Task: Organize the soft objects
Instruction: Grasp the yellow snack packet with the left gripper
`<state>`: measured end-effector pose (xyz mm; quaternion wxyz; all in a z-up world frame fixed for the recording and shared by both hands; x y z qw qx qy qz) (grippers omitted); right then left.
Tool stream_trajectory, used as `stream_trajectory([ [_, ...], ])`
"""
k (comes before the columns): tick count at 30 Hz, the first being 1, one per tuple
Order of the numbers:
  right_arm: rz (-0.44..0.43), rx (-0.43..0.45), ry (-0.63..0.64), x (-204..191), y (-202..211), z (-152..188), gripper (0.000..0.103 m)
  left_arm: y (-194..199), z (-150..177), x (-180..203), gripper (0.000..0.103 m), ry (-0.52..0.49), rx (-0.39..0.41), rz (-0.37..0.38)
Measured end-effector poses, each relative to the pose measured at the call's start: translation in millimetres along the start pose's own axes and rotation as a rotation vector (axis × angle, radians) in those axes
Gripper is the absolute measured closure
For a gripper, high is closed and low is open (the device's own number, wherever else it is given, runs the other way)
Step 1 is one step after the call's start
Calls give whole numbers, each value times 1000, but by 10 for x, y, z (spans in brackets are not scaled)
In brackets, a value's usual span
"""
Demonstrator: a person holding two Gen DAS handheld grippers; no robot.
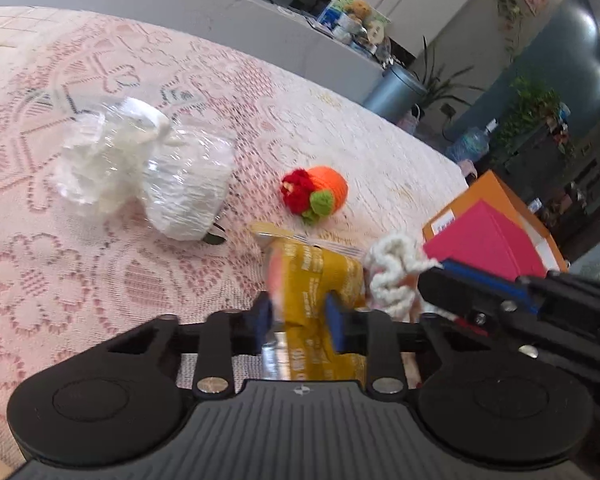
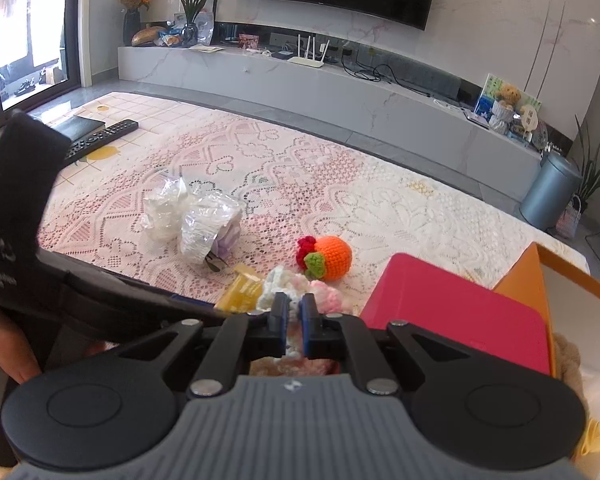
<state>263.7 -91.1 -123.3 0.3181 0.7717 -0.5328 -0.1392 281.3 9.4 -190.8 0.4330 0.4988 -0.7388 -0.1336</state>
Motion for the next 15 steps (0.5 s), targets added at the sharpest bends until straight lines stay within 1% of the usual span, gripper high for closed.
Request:
stream_trajectory([
  [1,3,1,-2,-6,16,-1,99,47,-8,1,82,-2,13,-6],
  [4,0,7,-17,-27,74,-1,99,218,-15,15,86,-4,51,-15],
  [10,-26,31,-41,-141,268,-17,99,621,13,19,91,-9,114,-29],
  [13,-43,49,-73,-201,382,-21,100,826,70,7,92,-19,131,-75],
  [15,-74,54,-130,-248,457,-9,100,958,122,-9,92,-10,136,-96],
])
Point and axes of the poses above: each gripper's, at about its wrist camera, not at the fingertips, and y roughly against the way its jaws point, x to its right, z to its underside, the point moved 9 cm from there along -y, roughly the way its jaws point, and after that the axes turned 4 degrees about x, right-handed, at the moved point
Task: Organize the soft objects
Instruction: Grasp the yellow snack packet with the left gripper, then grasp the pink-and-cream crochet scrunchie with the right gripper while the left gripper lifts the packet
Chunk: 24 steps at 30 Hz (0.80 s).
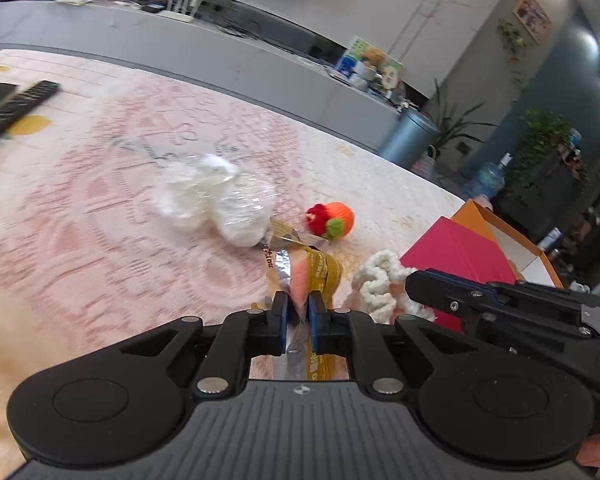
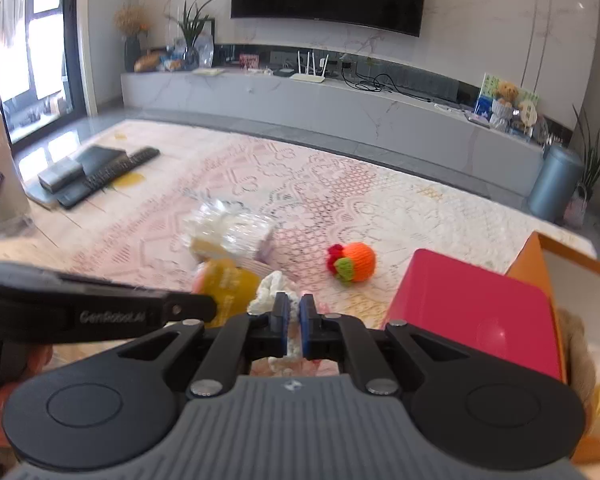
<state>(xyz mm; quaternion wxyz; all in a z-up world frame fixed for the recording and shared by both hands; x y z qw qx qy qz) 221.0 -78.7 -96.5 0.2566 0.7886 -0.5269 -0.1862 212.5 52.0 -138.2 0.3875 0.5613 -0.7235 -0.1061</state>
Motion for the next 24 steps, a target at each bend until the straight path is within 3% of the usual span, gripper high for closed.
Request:
stream_trajectory([
  [7,-74,-47,-146,-185,137,400,99,212,181,-202,94,40,5,-70],
  [11,-92,-50,-151,-283,195,525,99,199,211,-272,93,52,10,-83],
  [14,-86,-39,-165,-283,240,512,93,183,252,-293,89,41,0,-105],
  [15,-85,-32,-183,-254,262,495,85,176,262,-302,88,40,-3,-113],
  [16,-86,-25,-208,-226,281,480,61,173,275,-311,87,42,-4,-118],
  [18,-74,-9,-265,-145,302,459,31,153,301,-327,79,47,-17,-123],
  [19,-70,-18,-275,-130,279,468,24,135,312,-332,72,47,-24,-128],
  [24,-57,-61,-242,-155,67,653,25,16,368,-358,59,36,-68,-162],
])
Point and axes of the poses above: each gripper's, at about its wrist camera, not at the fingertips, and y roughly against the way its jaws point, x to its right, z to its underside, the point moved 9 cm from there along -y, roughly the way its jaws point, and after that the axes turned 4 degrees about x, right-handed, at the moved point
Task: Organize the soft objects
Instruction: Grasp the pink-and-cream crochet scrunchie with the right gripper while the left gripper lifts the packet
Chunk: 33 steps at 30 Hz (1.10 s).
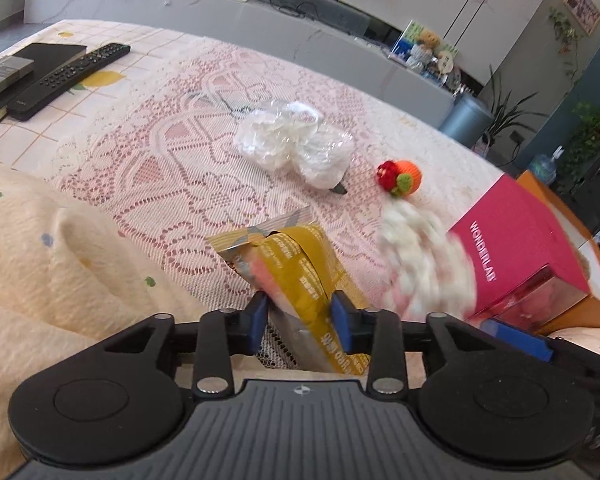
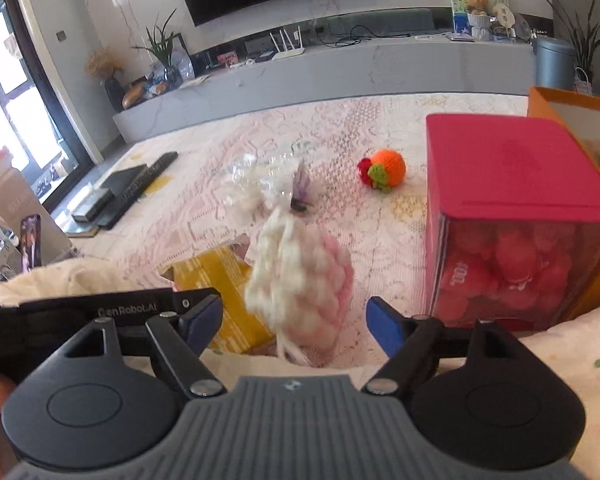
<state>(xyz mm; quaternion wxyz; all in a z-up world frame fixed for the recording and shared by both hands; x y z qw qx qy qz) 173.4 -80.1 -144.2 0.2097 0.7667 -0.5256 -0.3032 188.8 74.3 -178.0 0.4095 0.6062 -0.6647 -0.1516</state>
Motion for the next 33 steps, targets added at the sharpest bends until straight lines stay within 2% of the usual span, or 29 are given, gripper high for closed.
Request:
stream_trajectory([
  [2,23,16,46,-19,-80,32,27,-58,10,-33,55,13,-21,-14],
  [4,41,32,91,-31,-149,20,36,-111,14,-68,50,44,-39,-15],
  [7,49,39,135,-59,-277,-4,41,-154,5,-90,45,76,-40,-23],
  [12,16,75,200,-160,-375,-114,45,-148,-40,-208,50,187,-3,-24],
  [16,-61,65,185,-194,-494,-137,45,-147,-62,-253,55,231,10,-31],
  [19,-80,49,137,-144,-562,-120,45,-146,-62,-244,55,228,15,-35],
  [23,-55,80,182,-201,-532,-114,45,-152,-58,-245,57,230,19,-33],
  [26,-82,57,134,-138,-573,-89,46,-152,-54,-228,56,221,27,-36],
  [27,-61,57,130,-112,-580,-83,56,-150,-51,-216,56,211,30,-40],
  [28,-60,50,124,-105,-584,-77,59,-146,-48,-211,56,205,33,-43],
  [31,-65,51,155,-150,-581,-63,60,-159,-45,-192,56,192,32,-44],
  [33,-68,39,171,-173,-629,-41,57,-192,-35,-146,50,164,22,-42],
])
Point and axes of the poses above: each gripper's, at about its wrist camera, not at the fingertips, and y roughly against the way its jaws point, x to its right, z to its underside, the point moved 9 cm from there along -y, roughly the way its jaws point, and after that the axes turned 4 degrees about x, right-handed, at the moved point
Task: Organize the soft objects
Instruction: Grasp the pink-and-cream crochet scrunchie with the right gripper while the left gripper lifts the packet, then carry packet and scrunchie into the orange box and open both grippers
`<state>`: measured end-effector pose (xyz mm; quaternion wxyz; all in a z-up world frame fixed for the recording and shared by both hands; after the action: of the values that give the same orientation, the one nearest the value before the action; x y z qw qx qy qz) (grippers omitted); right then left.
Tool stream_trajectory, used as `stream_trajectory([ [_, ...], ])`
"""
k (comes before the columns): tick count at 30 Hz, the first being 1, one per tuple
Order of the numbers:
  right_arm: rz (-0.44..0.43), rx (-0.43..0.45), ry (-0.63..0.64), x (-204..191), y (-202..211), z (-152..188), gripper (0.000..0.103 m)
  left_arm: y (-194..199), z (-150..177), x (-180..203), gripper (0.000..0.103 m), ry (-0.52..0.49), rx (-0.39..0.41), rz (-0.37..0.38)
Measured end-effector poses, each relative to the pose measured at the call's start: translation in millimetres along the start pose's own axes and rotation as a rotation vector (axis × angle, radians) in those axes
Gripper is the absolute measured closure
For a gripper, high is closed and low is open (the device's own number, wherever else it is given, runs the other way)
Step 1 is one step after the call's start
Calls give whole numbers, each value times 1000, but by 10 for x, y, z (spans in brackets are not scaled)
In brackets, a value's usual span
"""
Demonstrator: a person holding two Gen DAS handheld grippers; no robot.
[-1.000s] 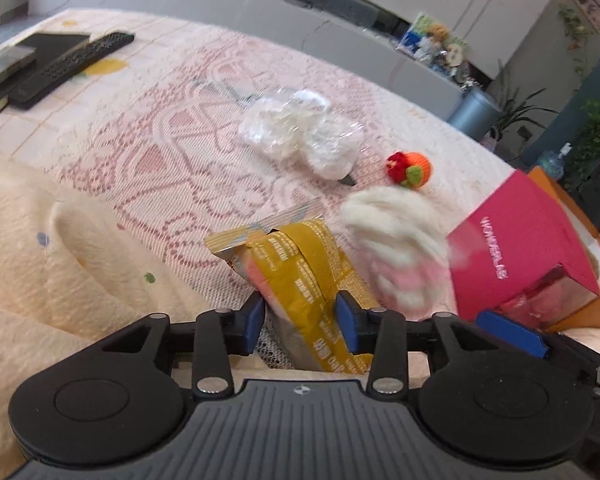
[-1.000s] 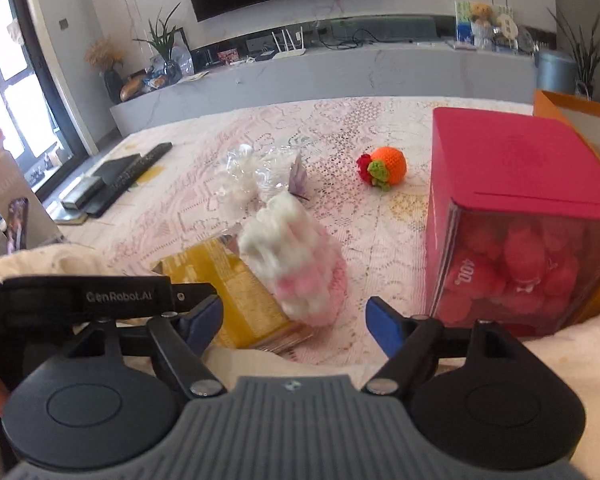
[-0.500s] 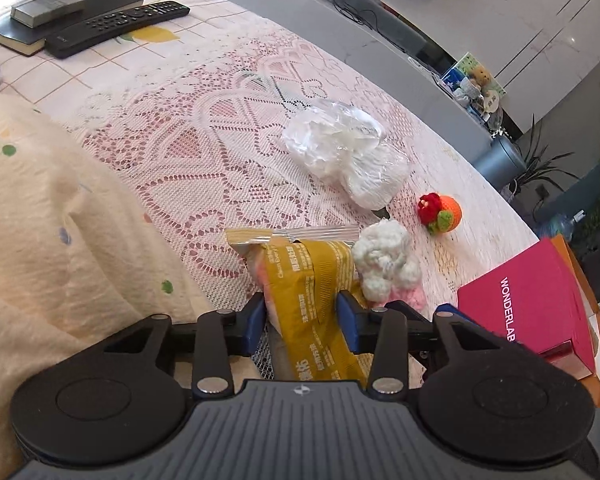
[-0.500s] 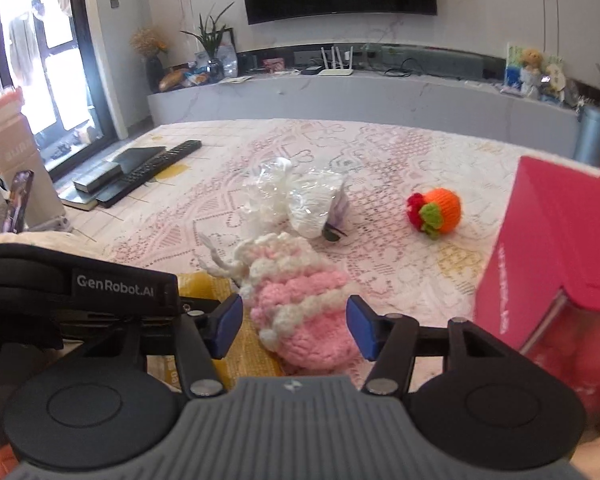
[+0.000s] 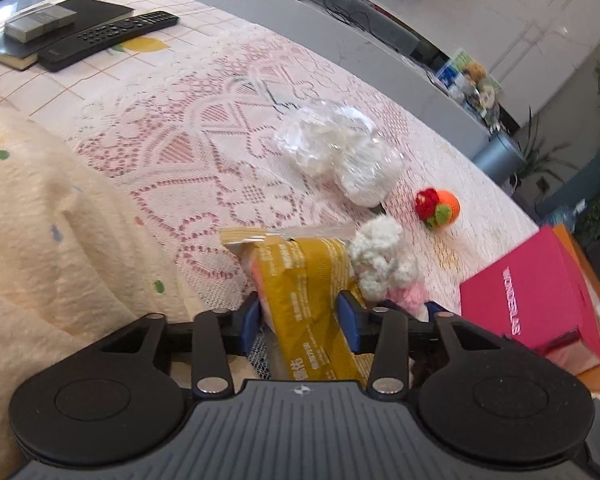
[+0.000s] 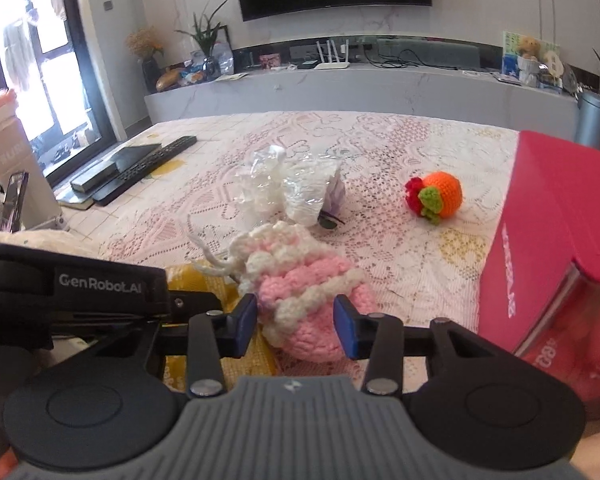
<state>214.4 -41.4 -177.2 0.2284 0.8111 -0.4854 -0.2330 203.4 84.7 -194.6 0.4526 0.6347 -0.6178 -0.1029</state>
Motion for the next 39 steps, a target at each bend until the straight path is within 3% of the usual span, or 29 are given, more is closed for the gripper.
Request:
stream_trajectory([
  [3,-15,-28,-56,81,-95,54,56,-37,7,0,49,-5,-8,-9],
  [5,-24,-30,-75,110,-106,67,60,-51,15,4,46,-12,-13,-8],
  [7,-25,-25,-60,84,-98,72,76,-62,27,25,43,-33,-17,-11],
  [12,-23,-16,-65,82,-71,98,81,-64,38,53,42,-60,-13,-16],
  [15,-22,-6,-68,82,-14,92,82,-17,19,47,52,-56,13,-22],
  [17,-28,4,-86,90,62,74,82,40,6,57,66,-65,40,-25],
  [23,-19,37,-100,117,325,47,82,216,-27,134,86,-109,120,-19],
  [32,26,117,-113,187,763,-15,82,610,-136,267,93,-149,247,0],
  [39,34,260,-152,260,1309,-252,83,1084,-278,572,95,-196,371,56],
])
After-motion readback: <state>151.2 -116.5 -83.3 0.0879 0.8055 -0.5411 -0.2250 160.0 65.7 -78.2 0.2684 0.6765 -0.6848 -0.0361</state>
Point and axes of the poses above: each gripper's, at about its wrist camera, not at the fingertips, and y roughly against the way its jaws point, x to its right, z to its underside, the point moved 9 cm from there along -y, roughly the way its jaws point, and after that the axes turned 4 degrees about x, right-handed, at the moved point
